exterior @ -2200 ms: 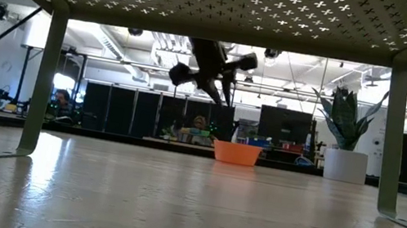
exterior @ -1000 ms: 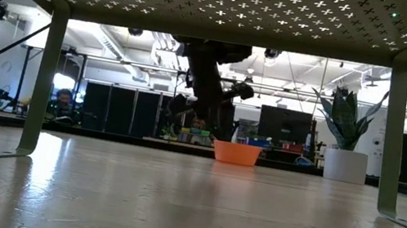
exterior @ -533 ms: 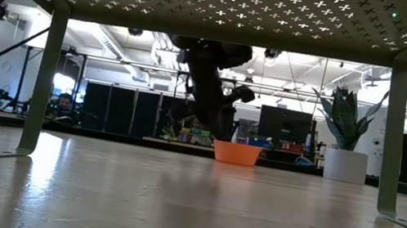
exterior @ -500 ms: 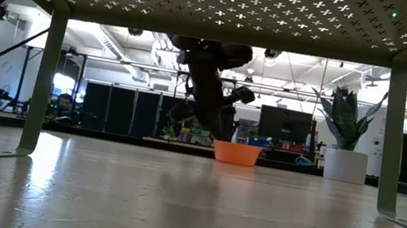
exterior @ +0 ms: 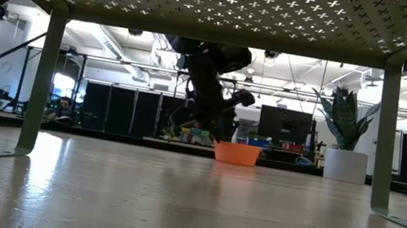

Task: Pick & Place Mini bowls
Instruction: Stack the orange bowl on the orange bowl on the shelf

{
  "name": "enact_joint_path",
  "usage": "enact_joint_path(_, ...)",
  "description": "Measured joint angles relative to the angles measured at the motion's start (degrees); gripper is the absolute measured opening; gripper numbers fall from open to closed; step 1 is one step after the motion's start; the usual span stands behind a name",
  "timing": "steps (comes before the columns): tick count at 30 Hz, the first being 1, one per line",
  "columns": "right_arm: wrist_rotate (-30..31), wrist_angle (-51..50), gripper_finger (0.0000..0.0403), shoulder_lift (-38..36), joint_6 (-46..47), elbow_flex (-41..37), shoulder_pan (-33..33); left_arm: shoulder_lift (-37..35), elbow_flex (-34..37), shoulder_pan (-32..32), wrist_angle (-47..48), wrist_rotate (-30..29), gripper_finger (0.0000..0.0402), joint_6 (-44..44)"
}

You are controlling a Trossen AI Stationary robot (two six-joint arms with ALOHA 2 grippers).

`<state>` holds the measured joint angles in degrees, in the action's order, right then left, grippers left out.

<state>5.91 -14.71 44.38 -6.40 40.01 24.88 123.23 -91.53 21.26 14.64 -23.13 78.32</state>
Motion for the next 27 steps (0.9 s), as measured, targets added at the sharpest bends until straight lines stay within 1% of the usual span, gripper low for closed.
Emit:
enact_joint_path(7, 0.0, 0.05, 0.0008, 0.0, 0.44, 0.0, 0.0, 0.79, 0.0, 0.12, 0.44, 1.27, 0.0065, 0.98)
enact_joint_path(16, 0.0, 0.05, 0.0008, 0.0, 0.44, 0.0, 0.0, 1.02, 0.0, 0.17, -0.14, 1.0, 0.0063, 0.24)
enact_joint_path(19, 0.0, 0.05, 0.0008, 0.0, 0.44, 0.0, 0.0, 1.02, 0.0, 0.25, -0.13, 1.0, 0.0048, 0.25)
enact_joint_path(24, 0.01, 0.05, 0.0008, 0.0, 0.42, 0.0, 0.0, 1.04, 0.0, 0.28, -0.11, 1.0, 0.001, 1.26)
enact_joint_path(27, 0.0, 0.05, 0.0008, 0.0, 0.42, 0.0, -0.02, 1.04, 0.02, 0.28, -0.09, 1.0, 0.0004, 1.3)
